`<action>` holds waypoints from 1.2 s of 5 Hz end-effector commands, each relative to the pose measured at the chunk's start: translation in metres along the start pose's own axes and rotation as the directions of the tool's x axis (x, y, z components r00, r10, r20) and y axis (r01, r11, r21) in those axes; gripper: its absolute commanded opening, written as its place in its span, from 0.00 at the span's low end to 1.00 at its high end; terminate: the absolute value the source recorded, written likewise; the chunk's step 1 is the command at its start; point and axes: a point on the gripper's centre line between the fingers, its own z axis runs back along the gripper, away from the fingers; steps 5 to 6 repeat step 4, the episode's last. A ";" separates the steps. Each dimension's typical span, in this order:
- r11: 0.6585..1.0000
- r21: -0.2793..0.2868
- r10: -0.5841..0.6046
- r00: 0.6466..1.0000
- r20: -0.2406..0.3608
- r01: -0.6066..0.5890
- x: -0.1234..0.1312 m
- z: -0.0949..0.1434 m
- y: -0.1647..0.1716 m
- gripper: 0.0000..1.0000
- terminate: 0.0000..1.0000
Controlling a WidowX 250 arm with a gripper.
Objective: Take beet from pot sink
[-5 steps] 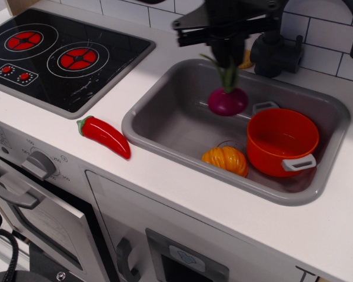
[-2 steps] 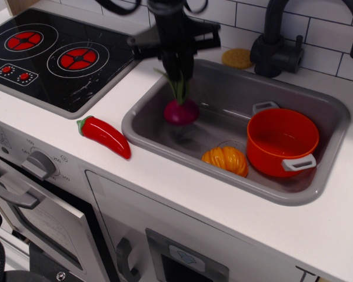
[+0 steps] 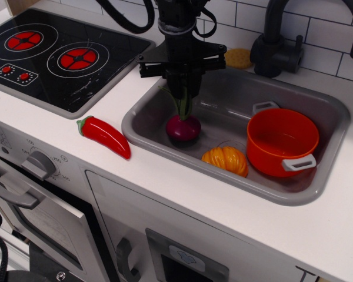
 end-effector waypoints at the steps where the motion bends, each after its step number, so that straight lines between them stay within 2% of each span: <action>1: 0.999 -0.025 0.041 0.997 0.071 -0.040 0.008 0.030 -0.004 1.00 0.00; 2: 0.995 -0.072 0.072 0.995 0.076 -0.066 0.004 0.054 -0.007 1.00 0.00; 3: 0.995 -0.072 0.072 0.995 0.076 -0.066 0.004 0.054 -0.007 1.00 0.00; 4: 0.995 -0.072 0.072 0.995 0.076 -0.066 0.004 0.054 -0.007 1.00 1.00; 6: 0.995 -0.072 0.072 0.995 0.076 -0.066 0.004 0.054 -0.007 1.00 1.00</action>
